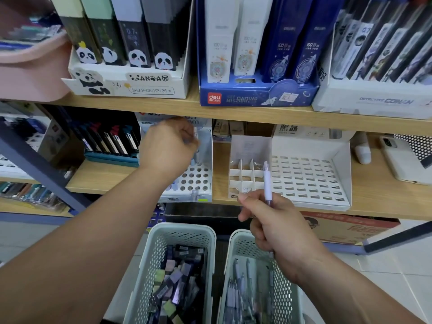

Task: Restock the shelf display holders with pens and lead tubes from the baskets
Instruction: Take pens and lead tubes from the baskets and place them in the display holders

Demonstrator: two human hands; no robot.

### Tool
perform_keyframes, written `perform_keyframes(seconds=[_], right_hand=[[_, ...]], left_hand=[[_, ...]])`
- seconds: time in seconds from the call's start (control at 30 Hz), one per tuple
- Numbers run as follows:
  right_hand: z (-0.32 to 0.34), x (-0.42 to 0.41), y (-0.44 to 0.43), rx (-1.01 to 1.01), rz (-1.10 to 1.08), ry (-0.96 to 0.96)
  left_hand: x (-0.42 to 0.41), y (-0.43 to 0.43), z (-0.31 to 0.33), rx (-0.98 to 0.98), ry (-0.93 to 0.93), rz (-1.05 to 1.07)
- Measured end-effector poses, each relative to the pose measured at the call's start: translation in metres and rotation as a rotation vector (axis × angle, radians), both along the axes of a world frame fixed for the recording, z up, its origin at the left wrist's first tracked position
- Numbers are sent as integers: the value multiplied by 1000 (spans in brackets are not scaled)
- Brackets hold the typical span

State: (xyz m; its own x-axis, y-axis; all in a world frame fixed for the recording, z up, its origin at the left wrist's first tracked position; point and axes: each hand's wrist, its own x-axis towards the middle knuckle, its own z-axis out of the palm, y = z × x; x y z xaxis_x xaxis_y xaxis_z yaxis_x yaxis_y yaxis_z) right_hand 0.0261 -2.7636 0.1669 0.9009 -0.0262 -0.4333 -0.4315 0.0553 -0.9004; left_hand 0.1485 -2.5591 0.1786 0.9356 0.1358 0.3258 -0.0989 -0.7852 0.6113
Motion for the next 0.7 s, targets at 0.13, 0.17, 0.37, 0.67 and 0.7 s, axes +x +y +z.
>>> perform_keyframes(seconds=[0.13, 0.17, 0.37, 0.67, 0.7], right_hand=[[1, -2, -2, 0, -5, 3], [2, -2, -2, 2, -7, 3], [4, -3, -2, 7, -11, 7], [6, -3, 0, 7, -3, 6], [6, -3, 0, 10, -4, 7]], left_hand=[[1, -3, 1, 34, 27, -7], [2, -3, 2, 35, 37, -4], [2, -3, 2, 105, 59, 16], [1, -5, -12, 319, -120, 11], [1, -5, -12, 349, -156, 6]])
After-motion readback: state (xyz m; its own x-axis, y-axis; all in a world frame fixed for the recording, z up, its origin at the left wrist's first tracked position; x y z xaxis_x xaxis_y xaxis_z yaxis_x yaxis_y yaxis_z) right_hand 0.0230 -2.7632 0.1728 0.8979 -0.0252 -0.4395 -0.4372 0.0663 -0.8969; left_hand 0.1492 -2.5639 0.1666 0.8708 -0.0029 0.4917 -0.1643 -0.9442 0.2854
